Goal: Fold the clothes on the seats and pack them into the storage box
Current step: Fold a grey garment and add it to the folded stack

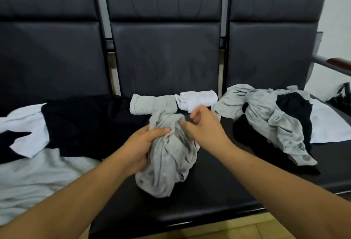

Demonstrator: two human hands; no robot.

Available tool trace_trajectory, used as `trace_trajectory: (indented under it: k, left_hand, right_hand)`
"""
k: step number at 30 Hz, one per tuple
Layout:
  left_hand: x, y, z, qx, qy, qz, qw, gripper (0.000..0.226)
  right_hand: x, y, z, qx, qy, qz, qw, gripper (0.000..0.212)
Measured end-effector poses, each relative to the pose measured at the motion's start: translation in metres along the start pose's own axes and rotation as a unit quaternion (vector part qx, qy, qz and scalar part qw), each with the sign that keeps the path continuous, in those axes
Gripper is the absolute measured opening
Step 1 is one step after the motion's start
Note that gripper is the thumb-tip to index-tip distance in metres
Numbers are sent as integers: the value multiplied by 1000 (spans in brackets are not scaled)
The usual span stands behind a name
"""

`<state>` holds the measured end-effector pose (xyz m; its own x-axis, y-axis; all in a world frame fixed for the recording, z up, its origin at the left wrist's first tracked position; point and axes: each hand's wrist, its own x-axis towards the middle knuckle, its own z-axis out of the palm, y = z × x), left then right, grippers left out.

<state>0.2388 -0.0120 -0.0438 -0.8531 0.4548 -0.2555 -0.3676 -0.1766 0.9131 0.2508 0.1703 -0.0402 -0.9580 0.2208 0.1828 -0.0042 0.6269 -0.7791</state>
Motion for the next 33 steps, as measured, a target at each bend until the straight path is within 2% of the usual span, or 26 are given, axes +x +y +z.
trace_trajectory:
  k: [2, 4, 5, 6, 7, 9, 11, 13, 14, 15, 16, 18, 20, 21, 22, 23, 25, 27, 28, 30, 33]
  left_hand:
    - [-8, 2, -3, -8, 43, 17, 999, 35]
    - [-20, -5, -5, 21, 68, 33, 997, 39]
    - [-24, -12, -6, 41, 68, 31, 996, 41]
    - [-30, -17, -5, 74, 66, 21, 995, 44]
    - [-33, -19, -6, 135, 64, 14, 989, 48]
    - [-36, -21, -12, 250, 84, 13, 965, 48]
    - [-38, -18, -21, 266, 117, 31, 956, 38]
    - [-38, -13, -30, 210, 132, 43, 968, 31]
    - [-38, -11, -34, 155, 135, 41, 978, 29]
    - [-38, -9, -37, 85, 136, 40, 986, 28]
    - [-39, -5, -40, 4, 134, 43, 990, 29]
    - [-40, 5, -48, -139, 126, 51, 981, 33]
    - [-44, 15, -57, -200, 120, 56, 971, 37]
    - [-46, 19, -62, -199, 122, 60, 970, 38]
    - [-47, 23, -66, -193, 123, 63, 971, 38]
    - [-47, 25, -70, -181, 130, 65, 973, 38]
    - [-48, 28, -75, -154, 141, 65, 976, 40]
    - [-47, 29, -79, -129, 157, 59, 977, 39]
    - [-47, 29, -82, -127, 168, 57, 976, 38]
    - [-46, 30, -86, -126, 191, 52, 972, 31]
    - [-45, 30, -95, -83, 210, 32, 974, 23]
  right_hand:
    - [-5, -4, 2, 42, -69, 116, 990, 40]
    - [-17, -12, 9, 209, -202, 263, 920, 60]
    - [-22, -11, 14, 285, -247, 287, 881, 68]
    - [-27, -12, 18, 326, -273, 275, 862, 68]
    - [-30, -13, 23, 344, -279, 253, 860, 62]
    - [-33, -10, 28, 348, -249, 227, 875, 45]
    - [-33, -7, 24, 356, -208, 220, 884, 33]
    - [-30, -5, 22, 372, -176, 211, 887, 29]
    - [-30, -6, 21, 402, -157, 219, 875, 28]
    - [-28, -4, 19, 455, -142, 240, 846, 30]
    - [-26, -5, 16, 517, -143, 262, 802, 29]
    - [-22, -3, 6, 606, -161, 290, 723, 34]
    - [-17, 2, -2, 623, -177, 306, 698, 38]
    - [-15, 3, -6, 613, -195, 307, 702, 44]
    - [-14, 3, -9, 582, -224, 302, 722, 51]
    - [-13, 4, -11, 524, -260, 290, 757, 53]
    - [-12, 6, -13, 375, -323, 261, 829, 43]
    - [-12, 8, -13, 273, -303, 251, 878, 33]
    - [-10, 11, -11, 267, -264, 254, 892, 30]
    - [-3, 19, -12, 350, -154, 262, 886, 29]
    - [7, 28, -22, 527, -63, 236, 814, 38]
